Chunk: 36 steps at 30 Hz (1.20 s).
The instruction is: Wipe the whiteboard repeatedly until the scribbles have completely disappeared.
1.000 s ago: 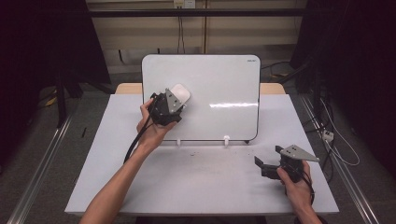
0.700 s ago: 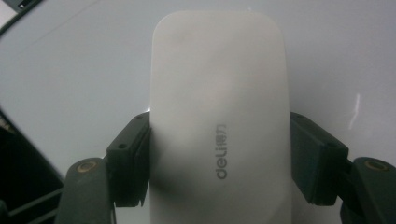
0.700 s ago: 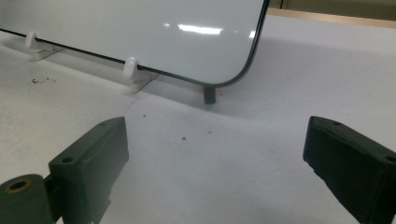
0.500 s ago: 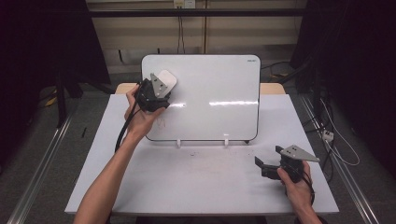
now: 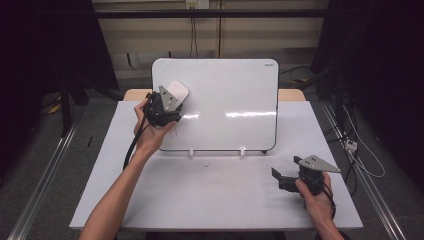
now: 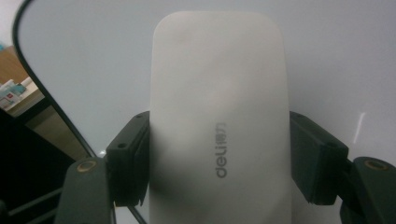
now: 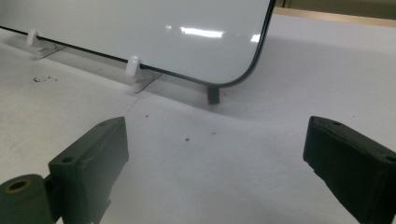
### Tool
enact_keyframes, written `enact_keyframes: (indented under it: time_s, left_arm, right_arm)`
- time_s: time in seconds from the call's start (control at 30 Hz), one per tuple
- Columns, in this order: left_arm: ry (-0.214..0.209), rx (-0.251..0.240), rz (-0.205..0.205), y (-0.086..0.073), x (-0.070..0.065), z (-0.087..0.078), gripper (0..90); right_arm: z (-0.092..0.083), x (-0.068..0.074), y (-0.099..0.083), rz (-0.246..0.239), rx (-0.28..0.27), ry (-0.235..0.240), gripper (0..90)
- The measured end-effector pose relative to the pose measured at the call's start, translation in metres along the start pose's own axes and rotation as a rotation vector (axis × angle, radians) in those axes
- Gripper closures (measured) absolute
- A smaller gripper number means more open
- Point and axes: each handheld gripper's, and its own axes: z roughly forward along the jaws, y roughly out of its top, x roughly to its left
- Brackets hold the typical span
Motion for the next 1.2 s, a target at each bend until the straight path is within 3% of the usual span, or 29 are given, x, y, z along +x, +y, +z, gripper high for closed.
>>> enact_keyframes:
  time_s: [0.13,0.53,0.7,0.83,1.0,1.1,1.2]
  left_arm:
    - [-0.005,0.006,0.010,-0.002,-0.010,-0.001,31.1]
    - [-0.045,0.019,0.116,-0.017,-0.053,-0.006,31.1]
    - [-0.067,0.019,0.151,-0.027,-0.062,-0.010,31.1]
    - [-0.075,0.012,0.185,-0.034,-0.064,-0.013,31.1]
    - [-0.088,0.008,0.195,-0.035,-0.061,-0.013,31.1]
    - [-0.080,0.010,0.181,-0.034,-0.055,-0.013,31.1]
    - [-0.064,0.015,0.135,-0.033,-0.041,-0.013,31.1]
  right_arm:
    - [0.003,0.001,0.000,-0.003,0.007,0.002,6.6]
    - [0.003,0.003,0.001,-0.010,0.007,0.006,6.6]
    - [0.002,0.002,0.001,-0.010,0.006,0.008,6.6]
    - [0.002,0.002,0.000,-0.013,0.006,0.007,6.7]
    - [0.001,0.001,0.000,-0.009,0.004,0.002,6.7]
    - [0.001,0.000,0.000,-0.007,0.003,0.001,6.6]
    - [0.000,0.000,-0.001,-0.003,0.003,-0.002,6.6]
